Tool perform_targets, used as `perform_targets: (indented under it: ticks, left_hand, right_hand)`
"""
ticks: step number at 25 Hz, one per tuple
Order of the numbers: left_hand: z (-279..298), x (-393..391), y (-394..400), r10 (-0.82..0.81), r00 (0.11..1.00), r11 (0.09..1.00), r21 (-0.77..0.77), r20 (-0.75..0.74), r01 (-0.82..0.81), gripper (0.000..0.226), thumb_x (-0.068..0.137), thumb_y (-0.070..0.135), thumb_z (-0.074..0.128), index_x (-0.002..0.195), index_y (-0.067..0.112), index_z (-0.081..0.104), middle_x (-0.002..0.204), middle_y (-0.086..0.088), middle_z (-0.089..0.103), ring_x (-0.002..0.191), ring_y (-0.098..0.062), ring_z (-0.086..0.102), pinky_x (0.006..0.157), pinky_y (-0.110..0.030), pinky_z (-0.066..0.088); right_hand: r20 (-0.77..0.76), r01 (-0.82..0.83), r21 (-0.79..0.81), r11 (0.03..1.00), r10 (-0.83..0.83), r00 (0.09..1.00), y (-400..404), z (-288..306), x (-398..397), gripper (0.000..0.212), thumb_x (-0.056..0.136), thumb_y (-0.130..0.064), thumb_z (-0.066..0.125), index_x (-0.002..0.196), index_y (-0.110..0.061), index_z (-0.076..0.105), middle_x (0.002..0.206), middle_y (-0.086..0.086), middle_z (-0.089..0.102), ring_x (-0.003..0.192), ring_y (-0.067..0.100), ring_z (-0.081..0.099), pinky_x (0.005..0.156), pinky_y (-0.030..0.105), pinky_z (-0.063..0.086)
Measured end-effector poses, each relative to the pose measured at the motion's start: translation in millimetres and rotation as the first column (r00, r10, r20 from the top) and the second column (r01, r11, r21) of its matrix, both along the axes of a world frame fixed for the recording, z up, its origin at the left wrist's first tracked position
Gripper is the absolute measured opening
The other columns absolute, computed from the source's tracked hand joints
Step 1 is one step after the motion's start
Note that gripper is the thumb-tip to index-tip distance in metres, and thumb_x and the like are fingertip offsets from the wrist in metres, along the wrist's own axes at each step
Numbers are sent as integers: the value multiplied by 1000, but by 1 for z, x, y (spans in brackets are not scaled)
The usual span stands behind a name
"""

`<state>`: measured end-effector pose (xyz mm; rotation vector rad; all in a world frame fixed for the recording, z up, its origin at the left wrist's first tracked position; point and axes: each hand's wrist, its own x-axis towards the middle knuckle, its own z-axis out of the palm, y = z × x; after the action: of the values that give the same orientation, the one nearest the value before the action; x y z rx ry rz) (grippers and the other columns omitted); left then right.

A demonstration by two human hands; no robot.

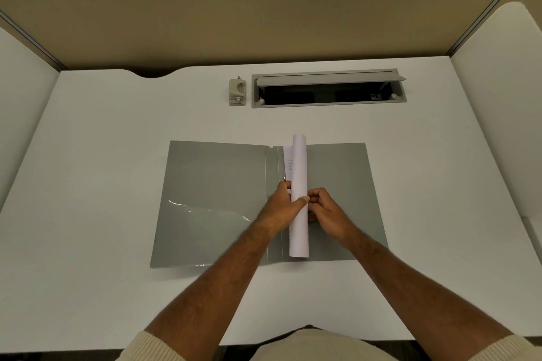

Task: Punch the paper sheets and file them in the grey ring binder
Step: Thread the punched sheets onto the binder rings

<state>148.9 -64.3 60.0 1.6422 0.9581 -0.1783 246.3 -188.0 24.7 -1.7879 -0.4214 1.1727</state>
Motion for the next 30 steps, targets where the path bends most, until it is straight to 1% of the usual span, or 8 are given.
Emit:
perform_targets:
  ticks: [3, 8, 12, 16, 19, 24, 27, 30]
  left_hand:
    - [-2, -1, -4, -15, 1000, 999, -46, 6, 15, 60, 91, 42, 72, 139, 23, 41, 135, -1, 59, 114, -18, 63, 96, -38, 56]
    - [-1, -3, -11, -41, 999, 999, 28, 2, 41, 57, 89, 38, 76, 132, 23, 41, 133, 1, 54, 112, -18, 60, 86, -29, 53]
    - [8, -5, -15, -46, 997, 998, 39, 64, 43, 32, 95, 24, 70, 117, 27, 47, 129, 6, 56, 104, -16, 66, 73, -22, 56]
    - [15, -8, -21, -75, 990, 996, 56, 119, 69, 25, 97, 22, 68, 114, 25, 50, 128, 8, 56, 109, -15, 64, 72, -19, 54]
    - [15, -15, -22, -51, 992, 998, 51, 117, 45, 24, 97, 26, 68, 113, 23, 51, 128, 5, 57, 111, -17, 63, 73, -20, 54]
    - [11, -36, -11, 63, 991, 992, 103, 121, -75, 25, 94, 23, 71, 113, 21, 55, 129, 4, 55, 114, -15, 58, 77, -17, 48]
    - [10, -58, 6, 121, 987, 975, 175, 107, -139, 27, 93, 22, 71, 116, 23, 57, 127, 6, 52, 116, -13, 54, 85, -23, 46]
    - [1, -90, 37, 156, 984, 934, 311, 83, -175, 30, 89, 22, 75, 115, 22, 61, 123, 3, 54, 115, -18, 56, 92, -33, 50]
  right_hand:
    - [22, 57, -9, 998, -57, 998, -2, 2, 2, 17, 107, -18, 44, 123, -11, 46, 114, 4, 63, 94, 16, 70, 66, 20, 58]
    - [101, 150, -61, 987, -144, 984, -15, 3, 11, 19, 108, -22, 40, 121, -11, 49, 108, 3, 64, 85, 14, 69, 58, 17, 55]
    - [136, 236, -57, 970, -227, 964, -33, 8, 23, 22, 108, -22, 40, 119, -10, 54, 106, 7, 69, 86, 19, 71, 65, 21, 56]
    - [154, 317, -24, 948, -310, 938, -57, 14, 33, 39, 109, -33, 36, 110, -5, 62, 97, 10, 69, 86, 25, 68, 80, 39, 56]
    - [191, 292, -27, 956, -282, 940, -76, 15, 43, 42, 106, -41, 36, 92, -10, 60, 85, 9, 69, 74, 19, 67, 69, 36, 51]
    - [337, 334, -117, 935, -279, 899, -101, 4, 54, 31, 106, -36, 44, 124, -13, 54, 119, 8, 62, 107, 27, 61, 83, 33, 50]
    - [510, 409, -193, 892, -265, 818, -108, -3, 57, 41, 98, -31, 62, 132, -10, 53, 128, 12, 55, 114, 29, 56, 94, 42, 49]
    - [567, 437, -293, 851, -213, 796, -116, -11, 59, 54, 89, -33, 74, 133, -9, 52, 131, 15, 55, 119, 37, 54, 99, 51, 47]
